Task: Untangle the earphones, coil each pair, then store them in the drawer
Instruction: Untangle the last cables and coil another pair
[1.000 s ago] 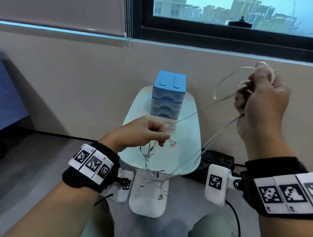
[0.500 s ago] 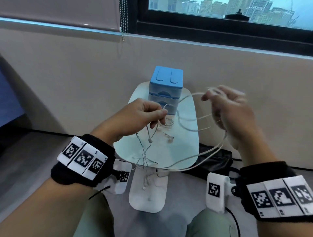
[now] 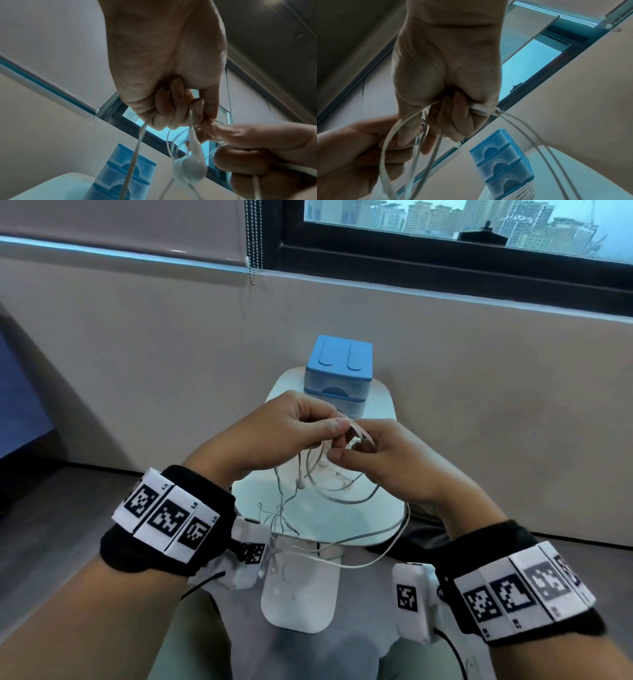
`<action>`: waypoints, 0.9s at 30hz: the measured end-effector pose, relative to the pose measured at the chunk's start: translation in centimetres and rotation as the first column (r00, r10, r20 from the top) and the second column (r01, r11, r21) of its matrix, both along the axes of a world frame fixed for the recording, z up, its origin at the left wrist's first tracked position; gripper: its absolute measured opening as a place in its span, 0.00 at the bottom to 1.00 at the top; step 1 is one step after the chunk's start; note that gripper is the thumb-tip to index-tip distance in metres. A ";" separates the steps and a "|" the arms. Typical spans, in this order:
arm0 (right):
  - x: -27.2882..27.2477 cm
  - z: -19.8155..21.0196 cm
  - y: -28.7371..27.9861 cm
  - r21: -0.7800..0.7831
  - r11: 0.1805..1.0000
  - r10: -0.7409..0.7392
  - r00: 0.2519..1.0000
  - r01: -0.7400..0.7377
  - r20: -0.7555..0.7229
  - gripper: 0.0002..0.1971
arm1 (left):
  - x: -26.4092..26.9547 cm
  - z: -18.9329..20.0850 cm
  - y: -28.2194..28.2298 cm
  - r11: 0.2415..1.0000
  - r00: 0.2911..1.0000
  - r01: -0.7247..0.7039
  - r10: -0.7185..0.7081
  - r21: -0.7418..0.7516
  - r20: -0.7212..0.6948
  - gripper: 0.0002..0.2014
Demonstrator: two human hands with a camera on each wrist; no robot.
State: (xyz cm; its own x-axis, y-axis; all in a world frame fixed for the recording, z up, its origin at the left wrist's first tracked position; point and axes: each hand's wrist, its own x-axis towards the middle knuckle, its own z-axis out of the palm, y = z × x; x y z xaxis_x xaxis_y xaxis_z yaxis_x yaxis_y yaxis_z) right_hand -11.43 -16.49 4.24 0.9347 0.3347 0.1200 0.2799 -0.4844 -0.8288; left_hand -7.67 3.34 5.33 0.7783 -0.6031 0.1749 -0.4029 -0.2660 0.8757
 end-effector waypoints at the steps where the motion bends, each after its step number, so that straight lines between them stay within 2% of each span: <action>1: 0.1 0.1 0.0 0.000 1.000 -0.002 1.000 0.002 0.004 0.11 | 0.0 0.0 0.2 1.000 1.000 -0.019 0.019 -0.008 -0.003 0.14; 3: 0.3 0.3 -0.3 -0.018 1.000 -0.014 1.000 0.013 -0.007 0.10 | 0.2 0.0 0.7 0.998 0.998 -0.065 0.065 -0.009 -0.001 0.14; 5: 0.5 0.4 -1.0 -0.100 0.993 -0.073 0.997 0.070 -0.035 0.08 | 0.4 0.0 1.3 0.994 0.994 -0.105 0.105 -0.007 -0.001 0.15; 7: 0.7 0.5 -2.1 -0.231 0.962 -0.150 0.989 0.147 0.002 0.08 | 0.6 -0.1 2.1 0.990 0.990 -0.143 0.143 -0.008 -0.010 0.16; 8: 1.0 0.5 -2.9 -0.247 0.944 -0.215 0.976 0.217 0.035 0.07 | 0.8 -0.2 2.5 0.987 0.987 -0.163 0.163 -0.001 -0.013 0.16; 9: 1.3 0.5 -3.9 -0.187 0.935 -0.296 0.953 0.303 0.066 0.06 | 1.1 -0.5 2.8 0.982 0.982 -0.188 0.188 0.011 -0.008 0.16; 10: 1.4 0.5 -5.1 -0.063 0.918 -0.386 0.918 0.392 0.085 0.05 | 1.4 -0.8 3.2 0.975 0.975 -0.223 0.223 0.022 0.002 0.15; 12: 1.4 0.8 -7.2 0.203 0.805 -0.581 0.810 0.558 0.079 0.09 | 2.0 -1.5 3.9 0.956 0.957 -0.291 0.291 0.025 0.015 0.15; 14: 1.1 1.0 -8.6 0.330 0.699 -0.687 0.724 0.634 0.062 0.14 | 2.4 -2.3 4.1 0.950 0.951 -0.309 0.309 0.045 0.003 0.15; 16: 0.7 1.6 -8.5 0.467 0.618 -0.715 0.699 0.633 -0.003 0.14 | 2.7 -3.4 3.8 0.950 0.955 -0.295 0.297 0.098 -0.006 0.14; 19: 1.2 3.6 -6.8 0.651 0.499 -0.663 0.735 0.572 -0.138 0.15 | 2.7 -5.0 2.8 0.940 0.957 -0.278 0.289 0.197 -0.028 0.14; 22: 2.0 6.5 -3.8 0.752 0.457 -0.572 0.804 0.476 -0.162 0.16 | 2.3 -6.2 1.2 0.914 0.955 -0.284 0.298 0.291 -0.004 0.10; 24: 2.4 8.5 -1.8 0.808 0.440 -0.531 0.839 0.391 -0.117 0.14 | 1.6 -6.6 0.2 0.931 0.968 -0.213 0.243 0.296 -0.068 0.05; 27: 2.7 11.1 0.4 0.896 0.371 -0.462 0.885 0.243 -0.048 0.14 | 0.3 -7.7 -0.7 0.965 0.974 0.068 -0.009 0.252 -0.226 0.24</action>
